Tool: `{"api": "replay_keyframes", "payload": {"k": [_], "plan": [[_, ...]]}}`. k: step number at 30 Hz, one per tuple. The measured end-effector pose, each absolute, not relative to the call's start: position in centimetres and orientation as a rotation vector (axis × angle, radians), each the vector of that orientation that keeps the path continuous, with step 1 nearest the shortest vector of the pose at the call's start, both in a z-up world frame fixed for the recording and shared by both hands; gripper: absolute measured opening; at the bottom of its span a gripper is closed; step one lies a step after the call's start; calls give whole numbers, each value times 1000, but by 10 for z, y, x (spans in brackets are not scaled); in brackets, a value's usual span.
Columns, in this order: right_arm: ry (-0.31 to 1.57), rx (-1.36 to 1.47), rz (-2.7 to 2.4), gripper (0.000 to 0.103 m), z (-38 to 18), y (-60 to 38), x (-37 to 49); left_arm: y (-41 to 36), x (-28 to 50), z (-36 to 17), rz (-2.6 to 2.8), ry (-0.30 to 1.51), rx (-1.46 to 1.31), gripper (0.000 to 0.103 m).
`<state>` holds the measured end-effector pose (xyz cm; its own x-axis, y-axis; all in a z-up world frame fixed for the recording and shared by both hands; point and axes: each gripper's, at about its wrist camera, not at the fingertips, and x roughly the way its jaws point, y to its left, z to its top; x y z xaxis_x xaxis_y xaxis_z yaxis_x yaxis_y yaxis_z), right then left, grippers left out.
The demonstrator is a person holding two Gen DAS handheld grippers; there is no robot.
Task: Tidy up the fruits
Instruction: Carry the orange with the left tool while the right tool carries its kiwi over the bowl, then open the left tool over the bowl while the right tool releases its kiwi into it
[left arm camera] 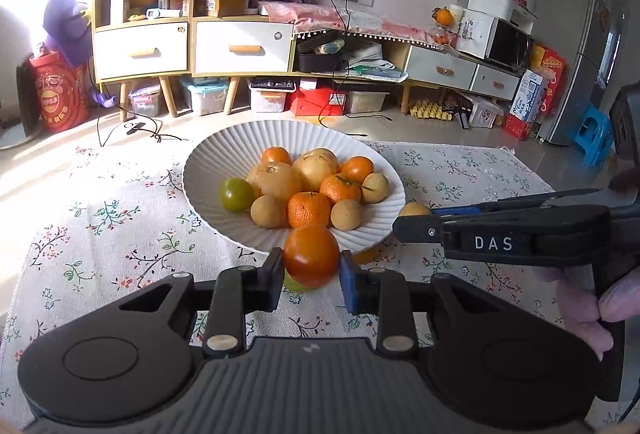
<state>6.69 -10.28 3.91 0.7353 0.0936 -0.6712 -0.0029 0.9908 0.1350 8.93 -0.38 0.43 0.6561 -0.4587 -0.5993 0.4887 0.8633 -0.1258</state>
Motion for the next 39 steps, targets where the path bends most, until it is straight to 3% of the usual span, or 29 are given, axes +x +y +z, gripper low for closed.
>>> {"api": "replay_keyframes", "payload": {"k": [27,30,32,39], "plan": [[745,217,69,24,36,-115,84,-19,125,-12,-511,720,18,16],[743,232,60,32,35,-116,85,-19,126,-11,-529,722,24,18],[740,249,50,47,37,-119,85,-18,126,-10,-532,718,24,30],[723,259,40,57,44,-126,77,-16,119,-3,-546,701,72,62]]}}
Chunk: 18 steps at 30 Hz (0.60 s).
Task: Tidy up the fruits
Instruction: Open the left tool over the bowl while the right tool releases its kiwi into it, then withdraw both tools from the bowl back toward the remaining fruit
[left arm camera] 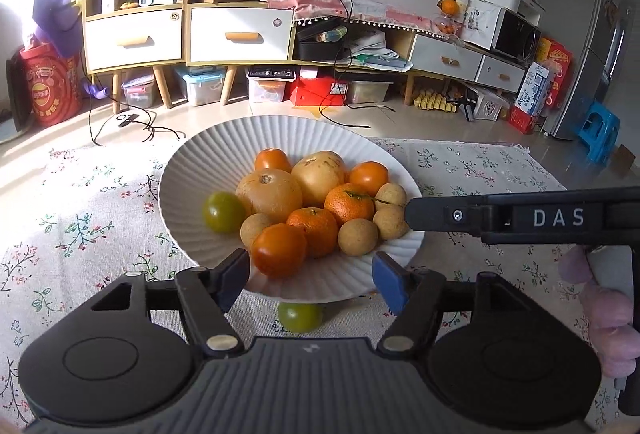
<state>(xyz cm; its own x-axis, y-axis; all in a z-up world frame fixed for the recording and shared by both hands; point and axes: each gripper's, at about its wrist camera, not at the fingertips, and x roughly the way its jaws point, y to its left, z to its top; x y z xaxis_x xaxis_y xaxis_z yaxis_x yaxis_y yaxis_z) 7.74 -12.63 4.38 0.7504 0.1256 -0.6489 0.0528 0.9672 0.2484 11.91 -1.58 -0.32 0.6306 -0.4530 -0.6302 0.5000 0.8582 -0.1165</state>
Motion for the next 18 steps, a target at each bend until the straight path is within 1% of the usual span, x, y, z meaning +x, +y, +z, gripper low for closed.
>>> {"api": "replay_keyframes", "payload": {"k": [1,2,3,6,9,10,14,18], "plan": [[723,263,37,59,44,-128,76,-16,117,-2,-548,694,83,69],[723,265,33,65,45,-129,75,-15,114,0,-548,683,95,76],[723,266,27,71,45,-131,73,-14,111,2,-548,674,102,78],[725,247,18,74,45,-132,68,-11,105,4,-548,667,110,84],[733,202,13,76,42,-131,62,-7,103,2,-547,670,126,92],[736,188,12,76,41,-130,60,-5,102,1,-545,669,131,93],[743,151,8,80,37,-128,55,-3,99,-6,-532,673,152,93],[748,123,11,81,34,-124,54,-1,99,-16,-524,683,153,93]]}}
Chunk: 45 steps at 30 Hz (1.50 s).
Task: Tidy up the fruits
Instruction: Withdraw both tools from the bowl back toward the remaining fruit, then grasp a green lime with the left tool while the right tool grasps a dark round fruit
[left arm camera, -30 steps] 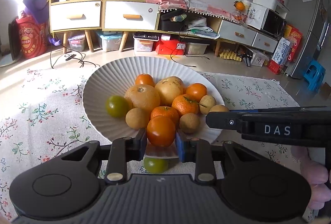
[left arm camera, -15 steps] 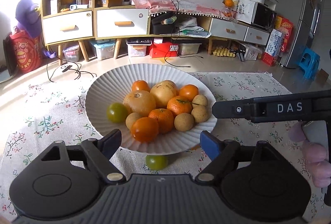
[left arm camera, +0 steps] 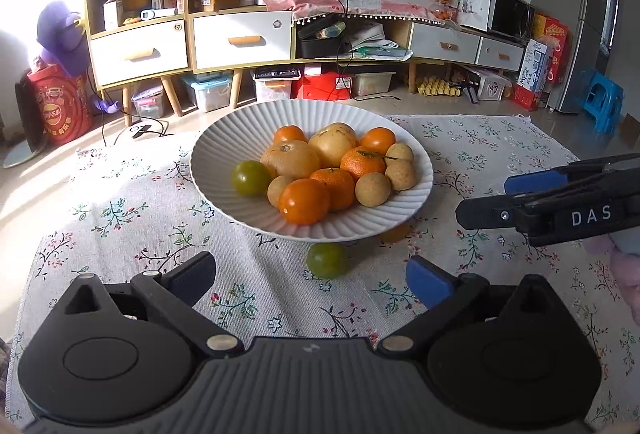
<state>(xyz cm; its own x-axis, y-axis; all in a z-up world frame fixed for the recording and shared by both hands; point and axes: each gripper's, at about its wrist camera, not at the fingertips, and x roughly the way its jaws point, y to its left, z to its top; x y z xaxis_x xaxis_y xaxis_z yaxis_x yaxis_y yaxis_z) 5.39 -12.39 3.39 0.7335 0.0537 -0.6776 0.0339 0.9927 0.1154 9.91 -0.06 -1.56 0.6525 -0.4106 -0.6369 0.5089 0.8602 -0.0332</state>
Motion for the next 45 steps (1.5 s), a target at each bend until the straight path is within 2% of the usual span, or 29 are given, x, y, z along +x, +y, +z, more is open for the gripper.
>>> {"api": "replay_keyframes", "payload": {"k": [9,12,17,27,39,45], "plan": [[752,72,28,81,26,-116,54,-4,105,-33,-497,687,109,93],[756,65,24,82,23,-116,55,-8,105,-38,-502,688,128,89],[760,64,18,82,22,-116,54,-11,106,-39,-507,692,130,77],[760,55,19,83,22,-117,52,-15,107,-39,-501,689,123,70],[766,54,27,83,21,-119,48,-17,111,-39,-506,694,125,50],[765,59,29,83,21,-119,48,-19,113,-36,-495,707,129,33]]}}
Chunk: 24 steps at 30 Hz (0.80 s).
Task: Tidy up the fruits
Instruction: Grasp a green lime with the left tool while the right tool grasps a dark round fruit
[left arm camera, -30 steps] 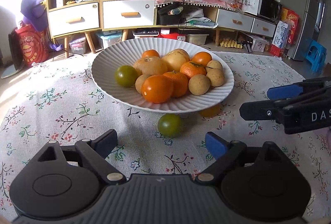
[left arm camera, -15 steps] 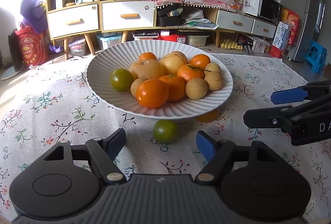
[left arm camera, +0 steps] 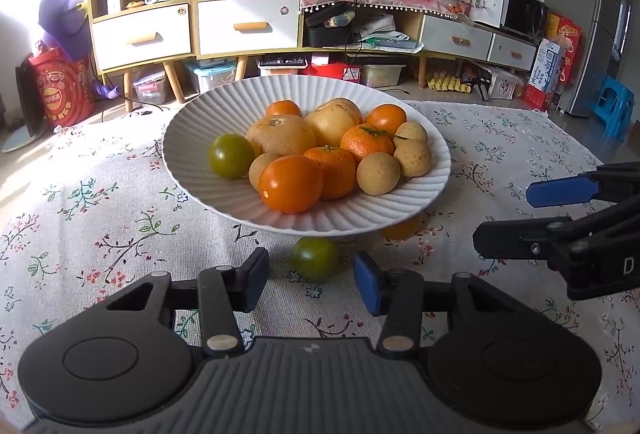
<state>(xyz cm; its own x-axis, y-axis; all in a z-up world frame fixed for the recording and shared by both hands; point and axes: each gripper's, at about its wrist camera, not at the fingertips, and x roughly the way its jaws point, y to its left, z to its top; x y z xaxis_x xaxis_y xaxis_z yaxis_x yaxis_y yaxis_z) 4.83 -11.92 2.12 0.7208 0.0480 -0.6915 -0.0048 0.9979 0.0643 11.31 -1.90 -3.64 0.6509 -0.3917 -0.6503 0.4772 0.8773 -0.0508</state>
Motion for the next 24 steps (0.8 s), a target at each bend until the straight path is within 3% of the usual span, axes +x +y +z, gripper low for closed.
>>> {"api": "replay_keyframes", "payload": {"k": [4,16,24], "plan": [[768,56,33,83,21,-118,49,-17,115,-35,-499,723,123,14],[766,24,71,74,15,-108,61,2,105,-28,-503,748,129,13],[772,-19,91,57,4,-97,71,11,98,-27,-512,759,127,13]]}}
